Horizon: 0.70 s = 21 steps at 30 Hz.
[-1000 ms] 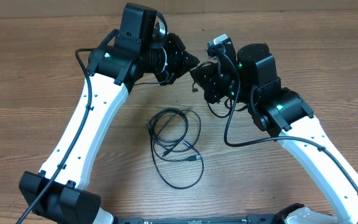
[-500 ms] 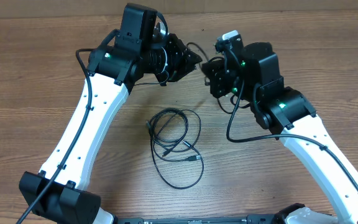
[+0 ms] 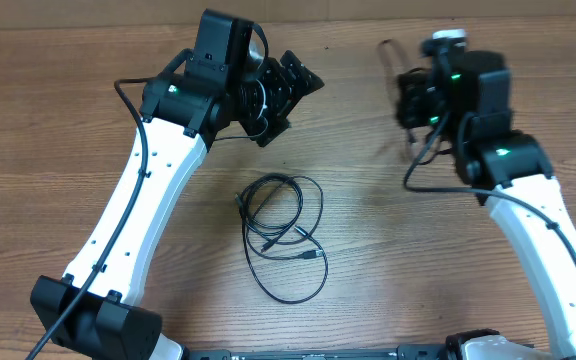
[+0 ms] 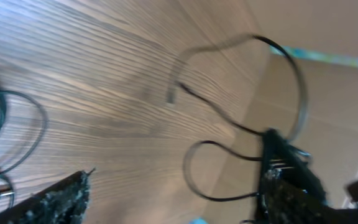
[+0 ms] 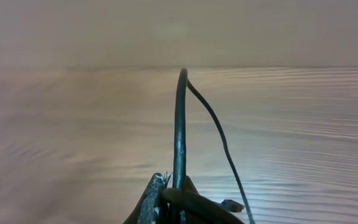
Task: Untangle cables
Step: 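Pull the right gripper away to the right along the cable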
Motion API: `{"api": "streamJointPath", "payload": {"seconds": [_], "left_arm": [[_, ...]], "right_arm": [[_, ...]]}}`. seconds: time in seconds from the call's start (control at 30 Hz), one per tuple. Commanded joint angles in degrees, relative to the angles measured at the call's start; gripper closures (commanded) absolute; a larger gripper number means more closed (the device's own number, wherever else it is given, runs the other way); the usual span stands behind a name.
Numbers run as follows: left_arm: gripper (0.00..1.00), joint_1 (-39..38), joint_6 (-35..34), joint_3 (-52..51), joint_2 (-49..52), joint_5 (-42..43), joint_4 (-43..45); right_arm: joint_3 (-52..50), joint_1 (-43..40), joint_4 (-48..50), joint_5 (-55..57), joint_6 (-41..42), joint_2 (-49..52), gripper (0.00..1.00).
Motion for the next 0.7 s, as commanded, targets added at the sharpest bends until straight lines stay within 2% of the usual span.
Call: {"api": "streamJointPath", "payload": {"seconds": [0.0, 0.37, 0.67], "left_arm": [[0.0, -0.3, 1.2, -0.1, -0.2, -7.1, -1.6], [0.0, -0.3, 1.2, -0.1, -0.2, -18.6, -6.5], [0.0, -0.3, 1.2, -0.1, -0.2, -20.5, -7.6]], "right_arm": [[0.1, -5.0, 1.3, 6.0, -0.1, 0.1, 0.96], [0.1, -21.8, 8.3, 7.4, -0.1, 2.2, 0.96], [0.1, -33.7, 20.2, 10.0, -0.7, 9.6, 0.96]]}}
